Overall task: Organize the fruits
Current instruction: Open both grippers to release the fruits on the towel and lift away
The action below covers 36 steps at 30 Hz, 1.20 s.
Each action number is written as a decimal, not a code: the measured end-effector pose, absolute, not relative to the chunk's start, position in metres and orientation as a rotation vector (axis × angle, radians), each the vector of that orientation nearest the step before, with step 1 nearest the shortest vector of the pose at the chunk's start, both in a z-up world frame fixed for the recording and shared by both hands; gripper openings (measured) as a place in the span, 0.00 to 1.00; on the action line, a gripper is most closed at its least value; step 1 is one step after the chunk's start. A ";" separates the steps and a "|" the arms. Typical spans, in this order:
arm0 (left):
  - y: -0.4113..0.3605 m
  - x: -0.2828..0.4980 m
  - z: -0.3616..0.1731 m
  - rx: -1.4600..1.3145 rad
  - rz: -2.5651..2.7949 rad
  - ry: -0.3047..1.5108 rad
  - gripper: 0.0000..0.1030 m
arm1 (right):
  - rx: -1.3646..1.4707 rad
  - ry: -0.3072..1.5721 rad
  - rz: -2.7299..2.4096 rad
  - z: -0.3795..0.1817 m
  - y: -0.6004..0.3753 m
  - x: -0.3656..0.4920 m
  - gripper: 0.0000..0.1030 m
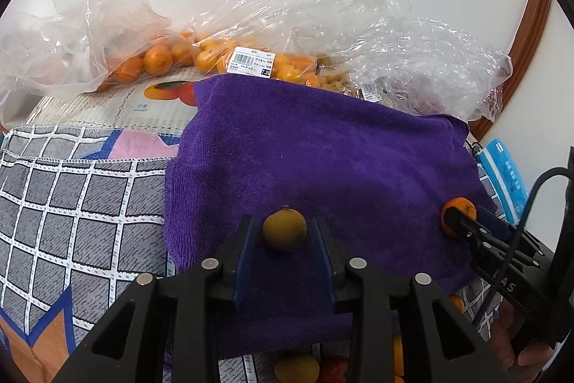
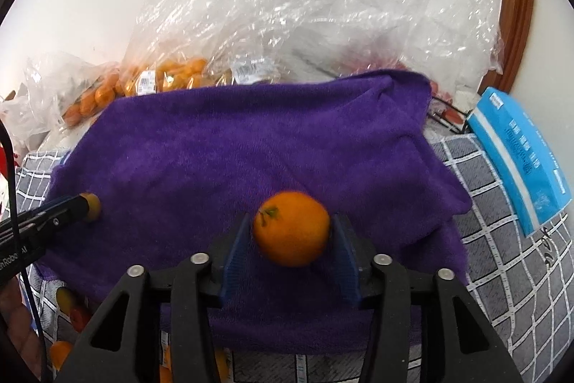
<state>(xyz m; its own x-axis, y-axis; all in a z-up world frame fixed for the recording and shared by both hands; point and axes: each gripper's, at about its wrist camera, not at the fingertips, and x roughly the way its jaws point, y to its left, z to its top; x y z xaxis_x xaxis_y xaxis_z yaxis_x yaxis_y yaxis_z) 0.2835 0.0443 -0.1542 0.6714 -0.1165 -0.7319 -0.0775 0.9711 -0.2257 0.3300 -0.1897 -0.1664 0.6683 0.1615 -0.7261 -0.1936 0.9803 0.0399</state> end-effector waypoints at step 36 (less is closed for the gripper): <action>0.029 0.185 -0.100 -0.128 0.086 0.743 0.71 | 0.015 0.679 0.169 -0.095 -0.216 0.230 0.77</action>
